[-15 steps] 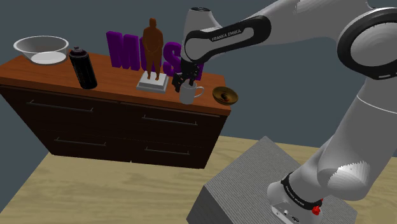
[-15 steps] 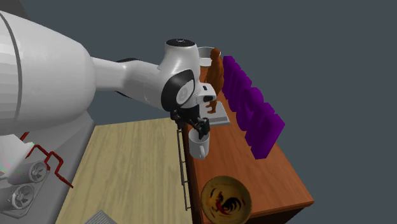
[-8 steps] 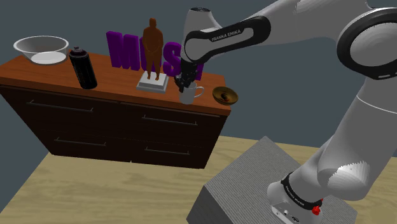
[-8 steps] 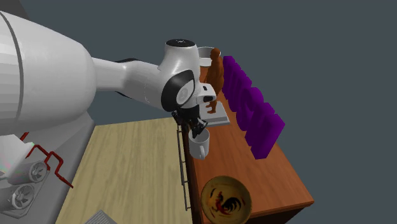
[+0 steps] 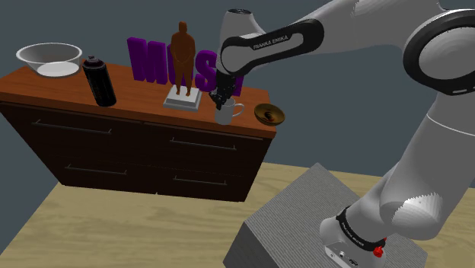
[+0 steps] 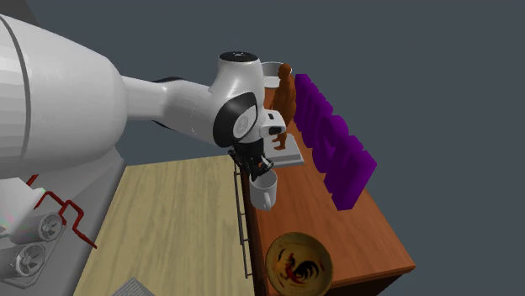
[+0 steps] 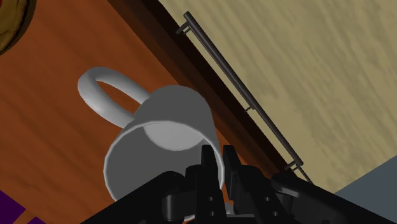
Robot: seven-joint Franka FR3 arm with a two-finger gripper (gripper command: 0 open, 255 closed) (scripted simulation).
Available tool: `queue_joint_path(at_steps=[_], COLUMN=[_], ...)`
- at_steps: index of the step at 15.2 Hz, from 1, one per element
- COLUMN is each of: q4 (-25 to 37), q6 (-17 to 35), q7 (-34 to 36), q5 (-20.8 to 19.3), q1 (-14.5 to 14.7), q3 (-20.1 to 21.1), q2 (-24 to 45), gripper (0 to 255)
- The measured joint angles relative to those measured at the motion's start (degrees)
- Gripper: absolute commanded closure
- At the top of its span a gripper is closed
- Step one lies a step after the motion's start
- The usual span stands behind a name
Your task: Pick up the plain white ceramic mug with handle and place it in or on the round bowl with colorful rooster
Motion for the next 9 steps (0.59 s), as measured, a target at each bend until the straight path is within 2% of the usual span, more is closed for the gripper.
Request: queue_joint_path(at_steps=[9], q4=[3.0], q6=[-5.2], q7=[-0.4], q5=[0.4], q1=[-0.1], q3=[0.1], q2=[-2.2], gripper=[255])
